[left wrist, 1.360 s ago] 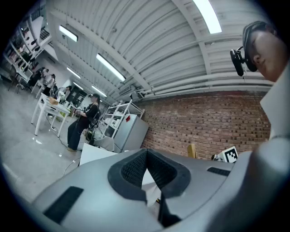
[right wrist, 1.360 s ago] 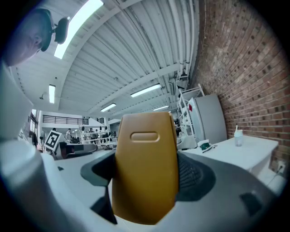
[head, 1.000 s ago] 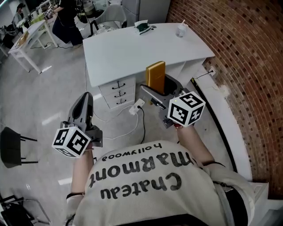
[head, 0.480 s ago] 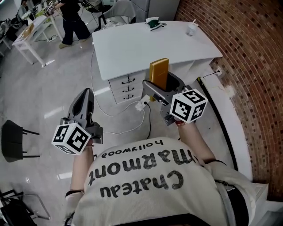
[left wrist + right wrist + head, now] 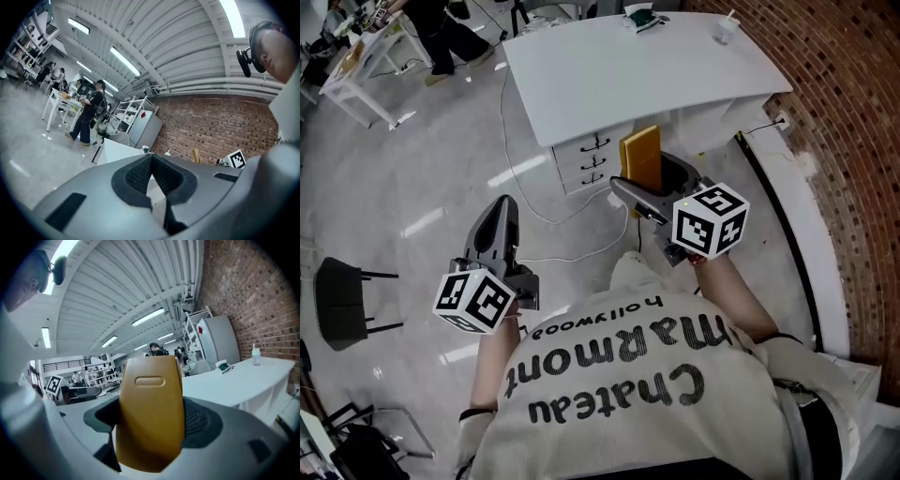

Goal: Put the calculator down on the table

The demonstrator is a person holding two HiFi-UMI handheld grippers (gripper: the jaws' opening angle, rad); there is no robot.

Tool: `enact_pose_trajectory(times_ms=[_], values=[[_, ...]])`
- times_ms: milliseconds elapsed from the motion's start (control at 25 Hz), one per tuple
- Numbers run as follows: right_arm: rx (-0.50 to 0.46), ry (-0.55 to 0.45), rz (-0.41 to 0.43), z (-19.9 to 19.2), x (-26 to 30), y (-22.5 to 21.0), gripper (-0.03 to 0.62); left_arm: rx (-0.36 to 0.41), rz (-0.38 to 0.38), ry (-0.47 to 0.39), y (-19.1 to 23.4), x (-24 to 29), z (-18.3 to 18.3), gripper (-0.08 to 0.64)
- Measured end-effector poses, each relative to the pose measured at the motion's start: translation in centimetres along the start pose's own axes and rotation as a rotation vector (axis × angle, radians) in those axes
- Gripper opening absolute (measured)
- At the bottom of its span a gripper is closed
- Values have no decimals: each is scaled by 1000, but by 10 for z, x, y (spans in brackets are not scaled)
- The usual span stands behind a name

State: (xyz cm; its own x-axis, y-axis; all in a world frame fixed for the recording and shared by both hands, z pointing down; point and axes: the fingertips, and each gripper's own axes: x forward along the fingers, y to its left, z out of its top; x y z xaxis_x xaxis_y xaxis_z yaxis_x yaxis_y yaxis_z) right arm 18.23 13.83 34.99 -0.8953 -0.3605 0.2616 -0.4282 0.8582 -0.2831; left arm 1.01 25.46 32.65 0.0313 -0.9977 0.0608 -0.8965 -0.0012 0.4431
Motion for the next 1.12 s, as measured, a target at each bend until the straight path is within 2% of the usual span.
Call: enact_pose_trajectory(times_ms=[160, 440, 560, 880, 1120], values=[[-38, 47, 25, -13, 21, 5, 405, -20, 6, 5, 15, 4, -10, 2], [-49, 87, 87, -11, 81, -7, 405, -12, 54, -16, 49, 24, 1, 2], [-35, 96, 119, 2, 111, -24, 405, -16, 84, -25, 63, 46, 12, 2], [-39, 87, 189, 53, 190, -73, 405, -23, 153, -136, 101, 108, 59, 2], [-24, 87, 210, 83, 239, -122, 405, -18, 188, -147, 119, 161, 74, 2]])
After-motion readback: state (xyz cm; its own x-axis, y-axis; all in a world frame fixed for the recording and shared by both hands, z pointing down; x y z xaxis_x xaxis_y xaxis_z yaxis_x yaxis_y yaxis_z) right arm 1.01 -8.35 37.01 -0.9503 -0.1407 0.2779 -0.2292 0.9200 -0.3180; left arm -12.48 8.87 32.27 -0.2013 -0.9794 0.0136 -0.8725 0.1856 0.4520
